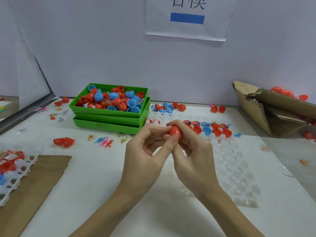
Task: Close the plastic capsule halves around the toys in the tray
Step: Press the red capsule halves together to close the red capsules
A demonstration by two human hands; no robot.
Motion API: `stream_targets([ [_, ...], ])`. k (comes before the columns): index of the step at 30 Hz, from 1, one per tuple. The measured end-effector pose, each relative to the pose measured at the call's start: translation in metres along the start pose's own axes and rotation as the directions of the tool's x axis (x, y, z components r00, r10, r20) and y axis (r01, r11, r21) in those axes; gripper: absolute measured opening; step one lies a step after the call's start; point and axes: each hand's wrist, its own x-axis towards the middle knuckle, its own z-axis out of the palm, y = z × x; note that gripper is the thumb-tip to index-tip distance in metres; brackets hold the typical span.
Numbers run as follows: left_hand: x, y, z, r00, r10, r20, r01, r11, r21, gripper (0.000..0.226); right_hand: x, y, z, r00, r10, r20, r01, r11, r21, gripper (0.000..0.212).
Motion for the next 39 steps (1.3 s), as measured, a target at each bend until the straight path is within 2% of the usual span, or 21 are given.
stream_targets([
  [3, 0.002, -0.001, -0.004, 0.999, -0.036, 0.014, 0.036, 0.999, 0.014, 0.024, 0.001, 0.001, -0.001, 1.000, -0.025, 0.006, 0.025, 0.997, -0.071, 0.030],
  [7, 0.008, -0.002, -0.008, 0.988, -0.155, 0.004, 0.155, 0.988, 0.020, 0.035, -0.001, 0.003, 0.002, 0.991, -0.128, 0.043, 0.135, 0.910, -0.393, 0.052],
  [8, 0.010, -0.002, -0.009, 0.981, -0.193, 0.006, 0.193, 0.981, -0.033, 0.035, -0.001, 0.004, 0.003, 0.987, -0.149, 0.055, 0.158, 0.889, -0.429, 0.058],
  [10, 0.013, -0.001, -0.011, 0.951, -0.304, 0.052, 0.307, 0.915, -0.264, 0.035, -0.001, 0.003, 0.003, 0.986, -0.157, 0.061, 0.169, 0.889, -0.426, 0.064],
  [11, 0.015, 0.000, -0.011, 0.930, -0.356, 0.091, 0.364, 0.858, -0.364, 0.035, 0.000, 0.003, 0.002, 0.986, -0.157, 0.053, 0.164, 0.896, -0.412, 0.064],
  [13, 0.016, 0.001, -0.012, 0.896, -0.420, 0.147, 0.440, 0.785, -0.437, 0.036, 0.001, 0.002, 0.000, 0.986, -0.163, 0.038, 0.164, 0.901, -0.401, 0.059],
  [17, 0.015, 0.000, -0.009, 0.863, -0.460, 0.207, 0.501, 0.737, -0.454, 0.040, 0.001, 0.002, -0.001, 0.984, -0.167, 0.057, 0.176, 0.896, -0.408, 0.049],
  [21, 0.017, 0.000, -0.012, 0.847, -0.470, 0.248, 0.527, 0.684, -0.505, 0.036, 0.003, 0.002, -0.005, 0.973, -0.217, 0.082, 0.230, 0.869, -0.438, 0.029],
  [24, 0.016, -0.002, -0.010, 0.833, -0.502, 0.232, 0.535, 0.621, -0.574, 0.030, 0.003, 0.004, -0.004, 0.968, -0.235, 0.088, 0.249, 0.864, -0.438, 0.027],
  [26, 0.016, -0.005, -0.009, 0.848, -0.493, 0.194, 0.505, 0.643, -0.575, 0.028, 0.002, 0.007, -0.003, 0.967, -0.234, 0.103, 0.255, 0.864, -0.433, 0.030],
  [28, 0.016, -0.008, -0.009, 0.873, -0.461, 0.162, 0.472, 0.710, -0.522, 0.031, 0.002, 0.011, -0.003, 0.969, -0.223, 0.106, 0.247, 0.877, -0.412, 0.032],
  [30, 0.016, -0.009, -0.010, 0.896, -0.418, 0.151, 0.441, 0.798, -0.411, 0.039, 0.002, 0.012, -0.004, 0.976, -0.193, 0.099, 0.217, 0.890, -0.401, 0.035],
  [33, 0.018, -0.010, -0.012, 0.931, -0.353, 0.099, 0.364, 0.919, -0.152, 0.049, 0.007, 0.009, -0.009, 0.992, -0.115, 0.061, 0.130, 0.889, -0.439, 0.040],
  [35, 0.020, -0.013, -0.016, 0.964, -0.267, 0.016, 0.266, 0.963, 0.037, 0.053, 0.013, 0.003, -0.017, 0.996, -0.026, -0.082, -0.004, 0.938, -0.345, 0.032],
  [37, 0.021, -0.015, -0.023, 0.986, -0.161, -0.052, 0.168, 0.972, 0.167, 0.049, 0.028, -0.003, -0.032, 0.946, 0.220, -0.237, -0.226, 0.974, -0.002, 0.025],
  [38, 0.021, -0.017, -0.027, 0.989, -0.131, -0.071, 0.143, 0.968, 0.208, 0.048, 0.042, -0.004, -0.043, 0.883, 0.398, -0.249, -0.337, 0.907, 0.252, 0.026],
  [39, 0.022, -0.018, -0.030, 0.990, -0.118, -0.083, 0.134, 0.964, 0.230, 0.047, 0.059, -0.004, -0.058, 0.813, 0.551, -0.191, -0.398, 0.763, 0.509, 0.027],
])
